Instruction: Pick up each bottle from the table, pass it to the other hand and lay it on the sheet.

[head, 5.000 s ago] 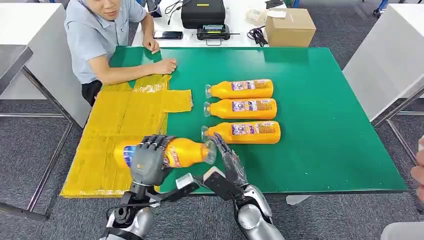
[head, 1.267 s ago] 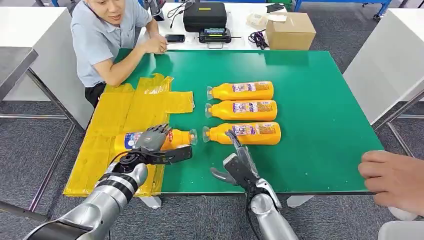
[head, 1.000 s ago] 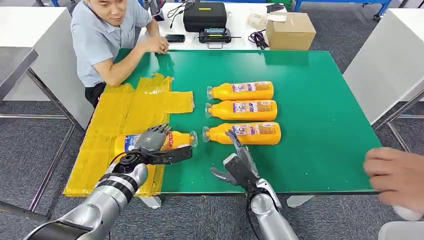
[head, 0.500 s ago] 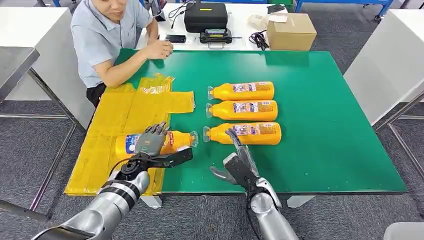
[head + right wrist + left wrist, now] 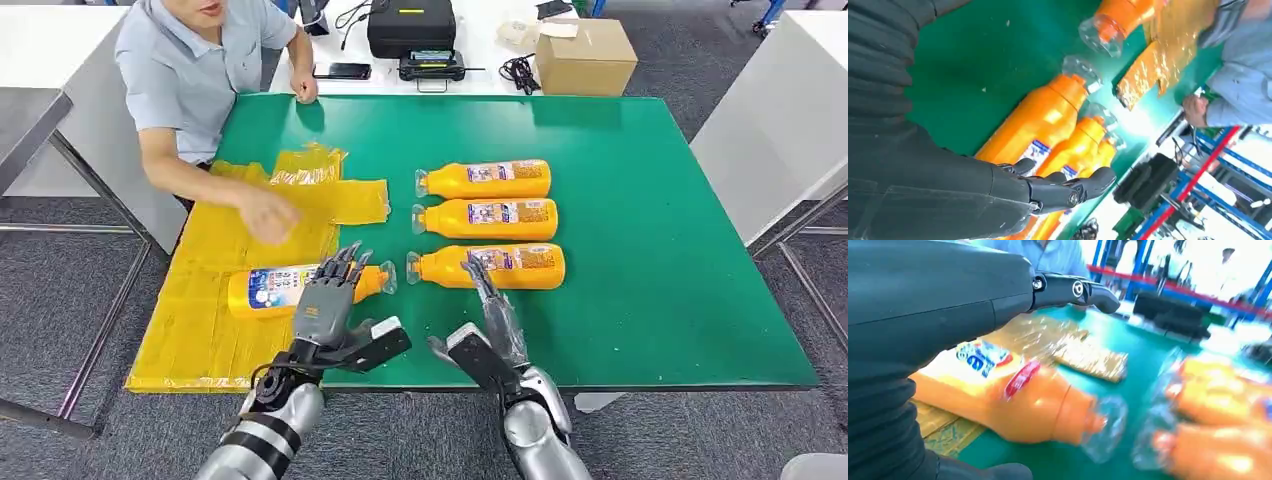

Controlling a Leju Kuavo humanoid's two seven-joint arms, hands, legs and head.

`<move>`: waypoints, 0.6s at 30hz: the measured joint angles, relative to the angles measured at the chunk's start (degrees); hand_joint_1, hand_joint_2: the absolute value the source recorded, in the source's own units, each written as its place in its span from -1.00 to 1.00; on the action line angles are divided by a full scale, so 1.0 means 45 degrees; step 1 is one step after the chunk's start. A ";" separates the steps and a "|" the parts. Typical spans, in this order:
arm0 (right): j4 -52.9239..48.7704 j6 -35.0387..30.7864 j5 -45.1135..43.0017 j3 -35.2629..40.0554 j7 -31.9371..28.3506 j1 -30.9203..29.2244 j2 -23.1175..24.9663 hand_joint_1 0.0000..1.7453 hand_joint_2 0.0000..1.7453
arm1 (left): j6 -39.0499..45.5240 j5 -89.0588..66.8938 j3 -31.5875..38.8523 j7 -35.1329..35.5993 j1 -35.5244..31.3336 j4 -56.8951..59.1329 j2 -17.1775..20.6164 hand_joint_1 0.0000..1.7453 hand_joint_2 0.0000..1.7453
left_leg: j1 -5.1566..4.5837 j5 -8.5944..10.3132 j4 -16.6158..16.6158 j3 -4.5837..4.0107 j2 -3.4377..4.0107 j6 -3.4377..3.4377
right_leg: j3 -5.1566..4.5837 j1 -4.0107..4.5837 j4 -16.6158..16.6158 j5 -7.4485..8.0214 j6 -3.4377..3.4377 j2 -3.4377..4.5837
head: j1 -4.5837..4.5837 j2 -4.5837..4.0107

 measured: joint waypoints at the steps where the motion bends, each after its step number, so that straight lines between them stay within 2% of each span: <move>1: -0.0128 0.0024 -0.0069 -0.0005 0.0039 0.0068 0.0000 -1.00 1.00 | 0.0068 -0.0025 -0.0107 0.0000 0.0207 -0.0364 -0.0024 -1.00 1.00 | 0.0001 -0.0001 0.0000 -0.0013 0.0001 -0.0001 | -0.0010 0.0001 0.0000 0.0000 0.0000 0.0000 | -0.0005 0.0000; 6: -0.0511 0.0696 -0.1002 -0.0112 0.0102 0.0278 0.0083 -1.00 1.00 | 0.0909 0.0302 -0.0452 -0.0394 0.0956 -0.1996 -0.0131 -1.00 1.00 | 0.0006 -0.0001 -0.0001 -0.0027 0.0010 -0.0002 | -0.0028 0.0004 0.0000 -0.0001 -0.0001 0.0002 | 0.0000 0.0000; 7: -0.0555 0.0914 -0.1328 -0.0180 0.0117 0.0304 0.0151 -1.00 -1.00 | 0.1083 0.0535 -0.0490 -0.0564 0.1057 -0.2253 -0.0155 -1.00 1.00 | 0.0006 -0.0001 -0.0001 -0.0026 0.0010 -0.0002 | -0.0028 0.0005 0.0001 -0.0001 -0.0001 0.0002 | 0.0000 0.0000; 8: -0.0579 0.1011 -0.1468 -0.0224 0.0146 0.0317 0.0180 -1.00 -1.00 | 0.1122 0.0661 -0.0490 -0.0656 0.1138 -0.2493 -0.0194 -1.00 1.00 | 0.0007 -0.0001 -0.0001 -0.0027 0.0010 -0.0003 | -0.0027 0.0004 0.0001 -0.0001 -0.0001 0.0002 | 0.0000 0.0000; 9: -0.0608 0.1121 -0.1622 -0.0272 0.0213 0.0329 0.0223 -1.00 1.00 | 0.1141 0.0849 -0.0490 -0.0819 0.1232 -0.2693 -0.0218 -1.00 1.00 | 0.0006 0.0000 -0.0001 -0.0026 0.0010 -0.0002 | -0.0027 0.0004 0.0001 0.0000 -0.0001 0.0002 | -0.0005 0.0000; 12: -0.0720 0.1133 -0.1822 -0.0408 0.0364 0.0420 0.0364 -1.00 1.00 | 0.1219 0.1497 -0.0495 -0.1662 0.1607 -0.3530 -0.0345 -1.00 1.00 | 0.0005 0.0000 -0.0001 -0.0029 0.0010 -0.0002 | -0.0027 0.0002 0.0001 0.0000 -0.0001 0.0002 | 0.0000 0.0000; 14: -0.0855 0.0606 -0.1233 -0.0418 0.0519 0.0480 0.0456 -1.00 1.00 | 0.1224 0.2047 -0.0495 -0.2334 0.1749 -0.3970 -0.0379 -1.00 1.00 | 0.0004 0.0000 -0.0001 -0.0029 0.0010 -0.0002 | -0.0028 0.0001 0.0001 0.0000 -0.0001 0.0002 | 0.0000 0.0000; 18: -0.1249 -0.2353 0.2429 -0.0257 0.1296 0.0631 0.0452 -1.00 1.00 | 0.0623 0.4689 -0.0898 -0.2866 0.1990 -0.4447 -0.0384 -1.00 1.00 | 0.0004 -0.0001 -0.0001 -0.0029 0.0009 -0.0002 | -0.0030 0.0001 -0.0001 0.0000 -0.0001 0.0002 | -0.0005 0.0000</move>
